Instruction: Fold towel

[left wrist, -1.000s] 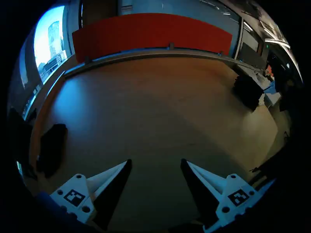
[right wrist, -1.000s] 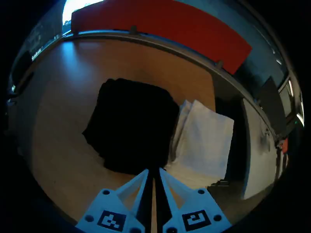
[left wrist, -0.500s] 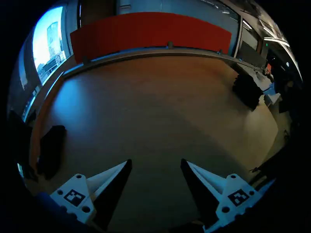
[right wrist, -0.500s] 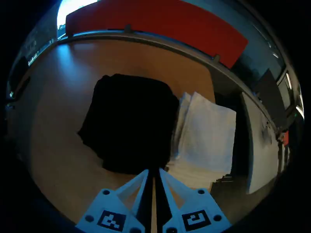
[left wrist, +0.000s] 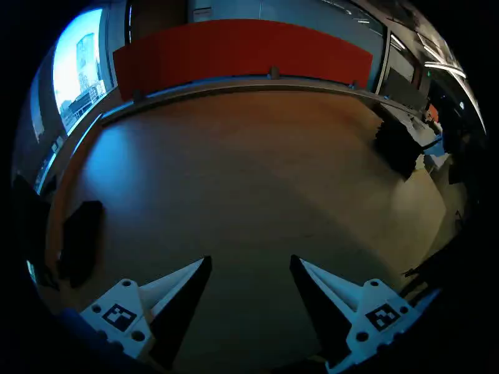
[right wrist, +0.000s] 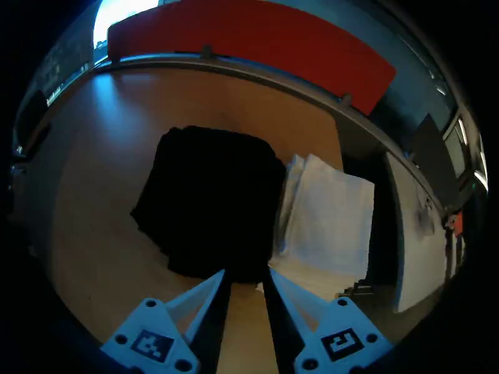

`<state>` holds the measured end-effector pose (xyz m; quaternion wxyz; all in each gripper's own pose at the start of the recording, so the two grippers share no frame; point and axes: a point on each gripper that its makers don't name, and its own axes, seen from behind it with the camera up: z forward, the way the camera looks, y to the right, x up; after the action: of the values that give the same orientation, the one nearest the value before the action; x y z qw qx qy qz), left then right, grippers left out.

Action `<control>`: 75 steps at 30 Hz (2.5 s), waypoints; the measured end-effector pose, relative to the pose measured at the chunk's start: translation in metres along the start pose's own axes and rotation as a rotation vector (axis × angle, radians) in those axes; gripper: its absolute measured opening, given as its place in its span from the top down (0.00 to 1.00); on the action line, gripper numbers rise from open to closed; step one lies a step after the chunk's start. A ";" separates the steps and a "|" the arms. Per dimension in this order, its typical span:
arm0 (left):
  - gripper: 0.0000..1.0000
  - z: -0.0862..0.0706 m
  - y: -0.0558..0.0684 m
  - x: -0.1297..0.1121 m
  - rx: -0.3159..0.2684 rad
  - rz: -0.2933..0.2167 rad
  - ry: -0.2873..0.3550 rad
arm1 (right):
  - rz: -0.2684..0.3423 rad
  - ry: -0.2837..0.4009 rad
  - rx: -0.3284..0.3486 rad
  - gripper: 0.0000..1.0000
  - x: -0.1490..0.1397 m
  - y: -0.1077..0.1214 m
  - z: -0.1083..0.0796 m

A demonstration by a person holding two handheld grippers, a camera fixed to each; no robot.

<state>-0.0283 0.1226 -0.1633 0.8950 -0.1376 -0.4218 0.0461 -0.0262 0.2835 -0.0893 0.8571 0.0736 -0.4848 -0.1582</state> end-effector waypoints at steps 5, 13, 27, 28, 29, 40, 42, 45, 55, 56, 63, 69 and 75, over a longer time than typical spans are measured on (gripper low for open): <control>0.07 0.001 0.001 0.001 -0.005 0.003 0.001 | -0.003 0.012 0.006 0.31 0.002 -0.002 -0.005; 0.07 0.003 0.002 0.003 -0.009 0.002 0.004 | 0.001 0.049 0.012 0.25 0.019 -0.007 -0.011; 0.07 -0.005 -0.005 0.000 0.014 -0.021 0.010 | 0.026 0.125 0.048 0.25 0.079 -0.021 0.003; 0.07 -0.005 -0.007 -0.001 0.018 -0.023 0.010 | 0.028 0.130 0.053 0.25 0.084 -0.023 0.005; 0.07 -0.006 -0.008 -0.001 0.021 -0.025 0.010 | 0.030 0.135 0.058 0.25 0.089 -0.025 0.007; 0.07 -0.012 -0.019 -0.006 0.050 -0.050 0.003 | 0.049 0.147 0.067 0.25 0.120 -0.030 0.030; 0.07 -0.013 -0.020 -0.007 0.054 -0.054 0.002 | 0.052 0.144 0.067 0.25 0.121 -0.029 0.033; 0.07 -0.013 -0.023 -0.007 0.060 -0.058 0.000 | 0.055 0.138 0.067 0.25 0.122 -0.028 0.038; 0.07 -0.015 -0.028 -0.010 0.077 -0.069 -0.010 | 0.070 0.110 0.064 0.25 0.120 -0.021 0.057; 0.07 -0.015 -0.028 -0.011 0.078 -0.070 -0.011 | 0.072 0.106 0.065 0.25 0.120 -0.020 0.059; 0.07 -0.017 -0.028 -0.015 0.087 -0.071 -0.023 | 0.084 0.085 0.064 0.25 0.115 -0.017 0.072; 0.07 -0.019 -0.028 -0.017 0.093 -0.070 -0.028 | 0.092 0.075 0.062 0.25 0.111 -0.016 0.081; 0.07 -0.020 -0.029 -0.019 0.097 -0.069 -0.030 | 0.089 0.077 0.058 0.25 0.111 -0.016 0.083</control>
<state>-0.0261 0.0866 -0.1815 0.8953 -0.0789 -0.4368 0.0376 -0.0467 0.2326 0.0386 0.8788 0.0828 -0.4587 -0.1025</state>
